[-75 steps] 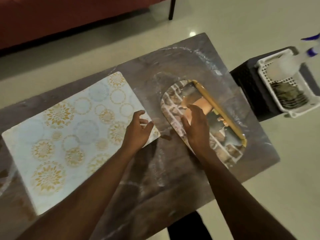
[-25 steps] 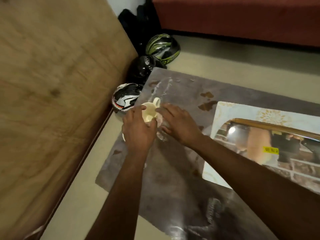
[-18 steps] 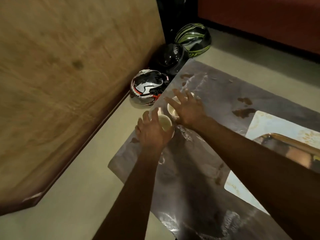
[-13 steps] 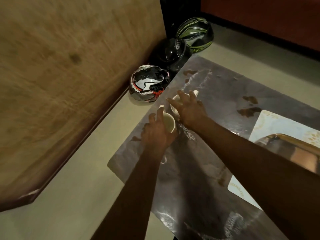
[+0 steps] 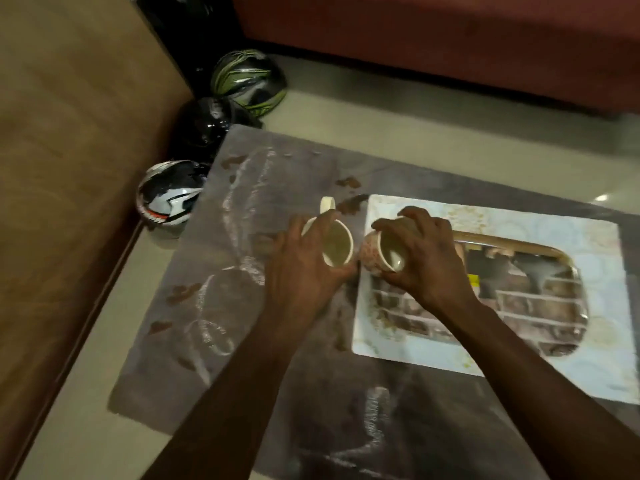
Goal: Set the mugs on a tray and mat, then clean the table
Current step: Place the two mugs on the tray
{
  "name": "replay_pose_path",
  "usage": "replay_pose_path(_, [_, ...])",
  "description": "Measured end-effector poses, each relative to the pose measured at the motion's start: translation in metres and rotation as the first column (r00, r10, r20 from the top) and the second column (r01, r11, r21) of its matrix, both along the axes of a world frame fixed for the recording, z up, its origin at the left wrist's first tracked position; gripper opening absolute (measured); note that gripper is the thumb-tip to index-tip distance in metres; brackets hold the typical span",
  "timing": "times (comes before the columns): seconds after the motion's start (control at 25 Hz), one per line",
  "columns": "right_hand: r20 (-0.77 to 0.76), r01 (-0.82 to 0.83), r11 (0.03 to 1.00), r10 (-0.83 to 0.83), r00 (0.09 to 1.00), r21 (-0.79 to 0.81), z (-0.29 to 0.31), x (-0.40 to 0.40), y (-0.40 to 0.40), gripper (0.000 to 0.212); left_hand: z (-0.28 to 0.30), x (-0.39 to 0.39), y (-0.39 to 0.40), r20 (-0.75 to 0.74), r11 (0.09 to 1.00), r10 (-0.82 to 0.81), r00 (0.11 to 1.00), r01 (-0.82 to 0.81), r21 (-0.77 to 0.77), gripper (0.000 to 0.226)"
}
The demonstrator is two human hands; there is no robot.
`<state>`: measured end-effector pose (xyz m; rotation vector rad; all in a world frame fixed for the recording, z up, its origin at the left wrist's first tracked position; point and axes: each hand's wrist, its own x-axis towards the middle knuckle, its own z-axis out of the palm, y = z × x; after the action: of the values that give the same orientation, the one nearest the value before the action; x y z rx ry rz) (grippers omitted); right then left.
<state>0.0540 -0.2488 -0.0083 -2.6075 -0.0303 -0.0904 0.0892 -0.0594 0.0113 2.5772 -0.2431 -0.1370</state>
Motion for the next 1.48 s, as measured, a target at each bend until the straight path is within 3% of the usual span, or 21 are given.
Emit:
replay_pose_path(0.08, [-0.046,0.115,0.99,-0.118,0.992,-0.076,-0.003,-0.042,-0.063,0.075,-0.011,-0.017,-0.071,-0.046,0.989,-0.151,0.987,0.15,-0.012,0.08])
replay_pose_path(0.24, [-0.1,0.262,0.956,-0.275,0.956,-0.13,-0.025,-0.086,-0.154,0.069,-0.034,-0.05,-0.183,-0.102,0.954,-0.296,0.95,0.298,0.006,0.081])
replay_pose_path(0.4, [-0.094,0.247,0.96,-0.26,0.961,-0.132,-0.041,-0.094,-0.181,0.06,-0.052,-0.062,-0.21,-0.128,0.944,-0.313,0.941,0.323,0.068,0.078])
replay_pose_path(0.56, [-0.121,0.223,0.962,-0.243,0.962,-0.161,-0.044,-0.104,-0.175,0.073,-0.049,-0.062,-0.215,-0.135,0.928,-0.352,0.926,0.363,0.077,0.08])
replay_pose_path(0.64, [-0.135,0.228,0.961,-0.249,0.959,-0.154,-0.034,-0.107,-0.173,0.074,-0.041,-0.049,-0.209,-0.107,0.956,-0.286,0.952,0.277,-0.091,0.069])
replay_pose_path(0.72, [-0.077,0.28,0.955,-0.288,0.955,-0.1,-0.017,-0.101,-0.17,0.07,-0.034,-0.024,-0.202,-0.07,0.937,-0.108,0.992,0.078,-0.339,0.035])
replay_pose_path(0.76, [-0.021,0.298,0.952,-0.299,0.954,-0.065,-0.007,-0.092,-0.167,0.067,-0.036,-0.008,-0.198,-0.038,0.928,-0.047,0.998,0.03,-0.372,0.02])
replay_pose_path(0.88, [0.014,0.225,0.974,-0.224,0.974,-0.039,0.009,-0.046,-0.142,0.057,-0.061,0.038,-0.183,-0.031,0.982,-0.083,0.996,0.077,-0.172,0.011])
replay_pose_path(1.0, [-0.079,0.106,0.993,-0.11,0.991,-0.056,-0.002,-0.021,-0.115,0.05,-0.095,0.066,-0.176,-0.112,0.954,-0.267,0.957,0.279,0.111,0.037])
replay_pose_path(1.12, [-0.109,0.082,0.993,-0.091,0.99,-0.088,-0.024,-0.022,-0.1,0.05,-0.115,0.086,-0.176,-0.195,0.879,-0.358,0.913,0.4,0.26,0.06])
replay_pose_path(1.36, [-0.072,0.116,0.959,-0.138,0.988,-0.258,-0.063,-0.032,-0.083,0.052,-0.124,0.106,-0.175,-0.149,0.81,-0.447,0.882,0.47,0.351,0.062])
replay_pose_path(1.48, [-0.066,0.118,0.955,-0.14,0.988,-0.272,-0.065,-0.035,-0.08,0.047,-0.128,0.118,-0.173,-0.222,0.764,-0.513,0.829,0.559,0.322,0.058])
